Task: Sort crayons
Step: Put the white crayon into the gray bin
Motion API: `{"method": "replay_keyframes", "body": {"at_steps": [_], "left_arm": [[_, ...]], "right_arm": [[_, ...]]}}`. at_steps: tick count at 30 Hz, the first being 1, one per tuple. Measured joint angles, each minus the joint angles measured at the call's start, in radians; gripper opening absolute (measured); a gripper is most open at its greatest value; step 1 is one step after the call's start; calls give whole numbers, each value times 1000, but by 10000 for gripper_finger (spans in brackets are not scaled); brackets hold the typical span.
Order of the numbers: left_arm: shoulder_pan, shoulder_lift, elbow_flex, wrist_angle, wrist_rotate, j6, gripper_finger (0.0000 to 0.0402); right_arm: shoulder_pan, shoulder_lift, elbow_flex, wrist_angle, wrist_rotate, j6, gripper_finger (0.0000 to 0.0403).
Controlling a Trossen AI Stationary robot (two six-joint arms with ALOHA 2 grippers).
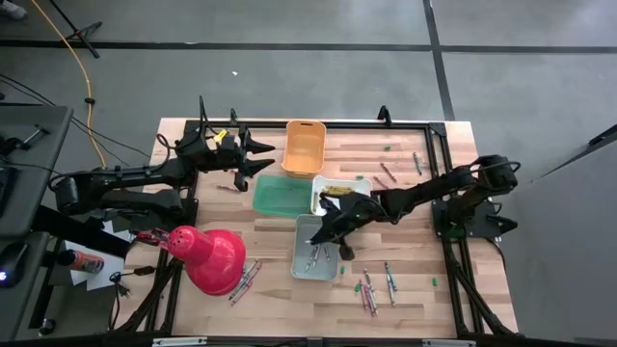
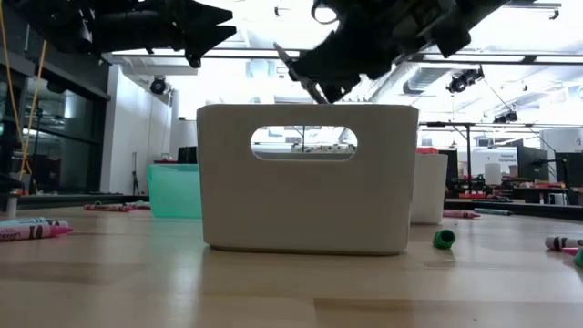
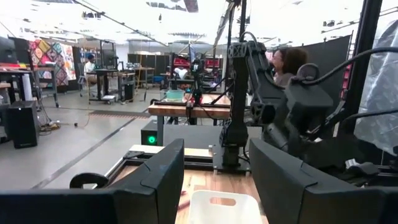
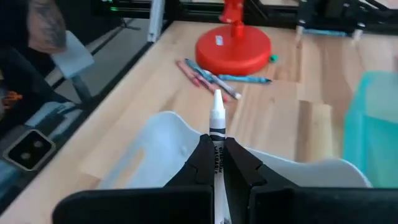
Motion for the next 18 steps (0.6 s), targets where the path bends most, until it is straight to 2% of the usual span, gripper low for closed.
{"method": "replay_keyframes", "body": {"at_steps": [4, 6, 12, 18], "left_arm": [[0, 0, 0, -3, 1, -5, 168], [0, 0, 0, -9, 1, -6, 168], [0, 0, 0, -19, 1, -23, 168], [0, 0, 0, -26, 1, -24, 168]], "right_arm": [[28, 0, 27, 13, 11, 29, 4], [38, 0, 43, 17, 41, 63, 18], [58, 0, 59, 7, 168, 64, 108], [59, -16, 59, -48, 178, -41, 192]]}}
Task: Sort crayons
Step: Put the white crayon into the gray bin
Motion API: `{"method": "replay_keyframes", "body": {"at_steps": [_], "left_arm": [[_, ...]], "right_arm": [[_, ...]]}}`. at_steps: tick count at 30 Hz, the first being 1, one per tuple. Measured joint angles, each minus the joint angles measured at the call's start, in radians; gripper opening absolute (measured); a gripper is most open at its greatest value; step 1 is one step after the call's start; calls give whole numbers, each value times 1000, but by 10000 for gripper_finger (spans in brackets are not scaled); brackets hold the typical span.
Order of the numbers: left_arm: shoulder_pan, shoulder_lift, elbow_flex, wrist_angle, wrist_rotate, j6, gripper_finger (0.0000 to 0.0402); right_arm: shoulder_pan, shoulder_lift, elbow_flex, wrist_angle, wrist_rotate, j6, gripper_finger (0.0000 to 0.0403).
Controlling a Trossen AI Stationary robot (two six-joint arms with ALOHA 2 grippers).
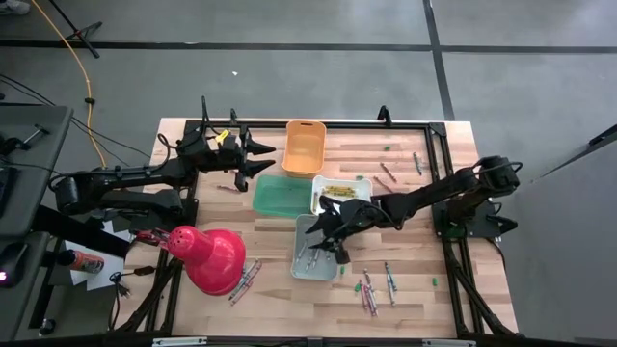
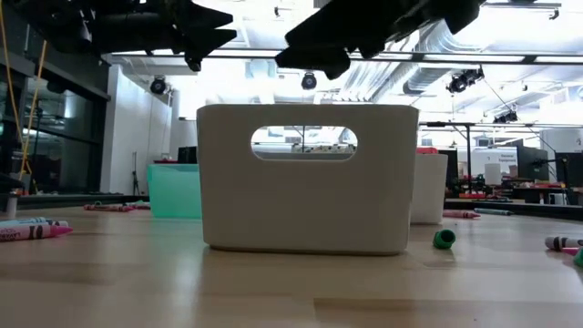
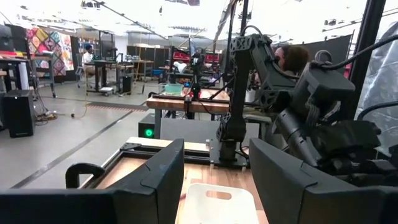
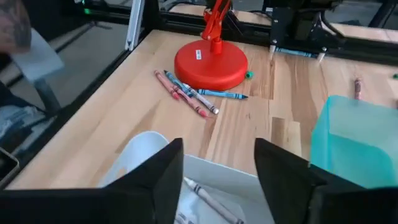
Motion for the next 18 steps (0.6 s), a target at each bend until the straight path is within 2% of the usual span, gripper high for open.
{"method": "replay_keyframes", "body": {"at_steps": [5, 7, 14, 18], "left_arm": [[0, 0, 0, -8, 0, 0, 168], [1, 0, 0, -20, 0, 5, 168], [0, 2, 0, -121, 0, 22, 168], [-37, 10, 33, -216, 16, -40, 168]], "right_arm": [[0, -89, 0, -142, 16, -31, 214], [4, -135, 0, -193, 55, -28, 215], [53, -211, -2, -363, 409, 11, 215], [57, -210, -2, -422, 625, 16, 215]]}}
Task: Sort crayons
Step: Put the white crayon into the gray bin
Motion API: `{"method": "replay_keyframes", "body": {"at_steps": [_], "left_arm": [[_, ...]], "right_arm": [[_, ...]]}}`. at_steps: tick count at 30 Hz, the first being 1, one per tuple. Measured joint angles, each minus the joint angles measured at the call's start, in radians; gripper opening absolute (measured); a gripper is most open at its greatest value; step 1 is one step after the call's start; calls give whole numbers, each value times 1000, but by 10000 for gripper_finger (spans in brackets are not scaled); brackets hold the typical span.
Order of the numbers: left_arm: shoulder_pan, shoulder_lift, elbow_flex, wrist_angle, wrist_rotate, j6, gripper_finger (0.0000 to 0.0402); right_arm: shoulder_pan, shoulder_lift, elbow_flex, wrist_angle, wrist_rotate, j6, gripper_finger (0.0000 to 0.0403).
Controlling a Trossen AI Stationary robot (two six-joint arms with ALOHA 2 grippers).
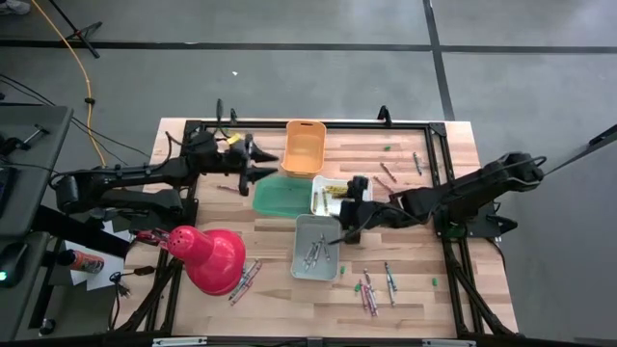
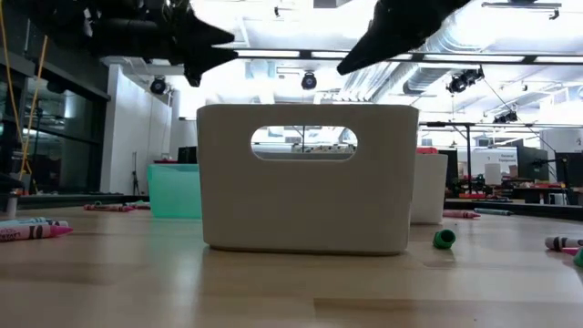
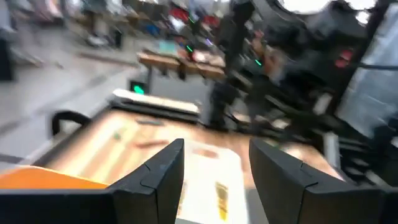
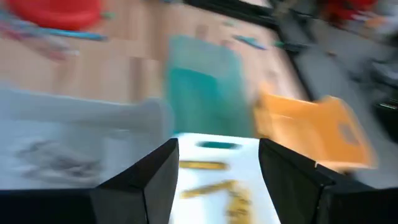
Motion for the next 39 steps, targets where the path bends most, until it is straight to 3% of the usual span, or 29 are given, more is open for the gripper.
{"method": "replay_keyframes", "body": {"at_steps": [3, 7, 10, 13, 24, 31, 39], "left_arm": [[-76, 7, 66, -199, -29, 31, 168], [-184, 51, 167, -564, -230, 50, 168], [-250, 98, 248, -806, -331, -65, 168], [-325, 150, 299, -941, -320, -229, 168], [-654, 397, 347, -1054, -300, -728, 168], [-800, 531, 347, -1055, -346, -895, 168], [-869, 589, 347, -1052, -461, -978, 168]], "right_arm": [[-12, 0, 0, -34, 100, 30, 215], [-28, -5, 0, -79, 175, 44, 215], [-40, -5, 0, -95, 199, 42, 215], [-52, -5, 0, -101, 210, 41, 215], [-67, -5, 0, -130, 211, 40, 215], [-67, -5, 0, -137, 211, 40, 215], [-67, -5, 0, -136, 211, 40, 215]]}}
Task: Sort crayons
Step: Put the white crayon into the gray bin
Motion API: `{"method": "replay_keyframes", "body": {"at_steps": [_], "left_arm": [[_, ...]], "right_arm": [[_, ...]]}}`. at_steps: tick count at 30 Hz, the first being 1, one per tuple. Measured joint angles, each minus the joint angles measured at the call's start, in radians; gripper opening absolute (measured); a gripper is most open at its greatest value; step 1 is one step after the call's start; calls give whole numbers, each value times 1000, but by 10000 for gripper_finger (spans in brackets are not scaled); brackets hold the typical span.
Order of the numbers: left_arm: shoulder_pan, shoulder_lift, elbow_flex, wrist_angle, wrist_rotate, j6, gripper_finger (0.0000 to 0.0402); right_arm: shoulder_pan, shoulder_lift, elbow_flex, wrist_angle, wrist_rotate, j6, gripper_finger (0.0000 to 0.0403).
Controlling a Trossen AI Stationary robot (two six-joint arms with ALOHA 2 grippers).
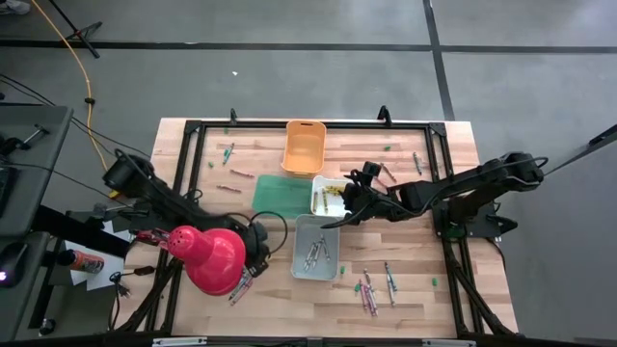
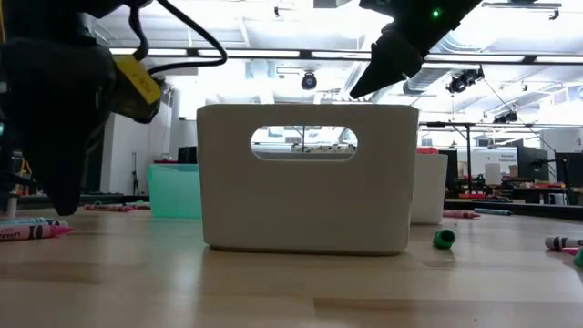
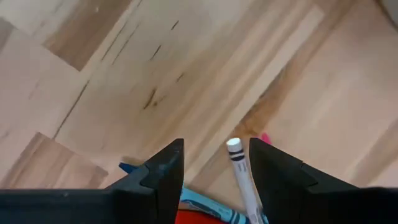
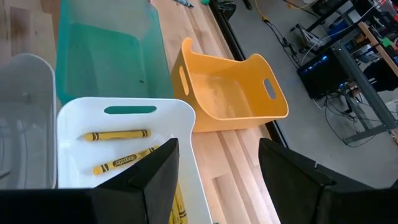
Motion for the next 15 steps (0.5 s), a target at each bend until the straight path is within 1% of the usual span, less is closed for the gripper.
{"method": "replay_keyframes", "body": {"at_steps": [4, 15], "left_arm": [[-22, 22, 0, 3, -6, -34, 168], [-27, 76, 5, -6, -19, -20, 168]], "right_arm": [[0, 0, 0, 0, 0, 2, 215], [0, 0, 0, -3, 0, 24, 215]]}}
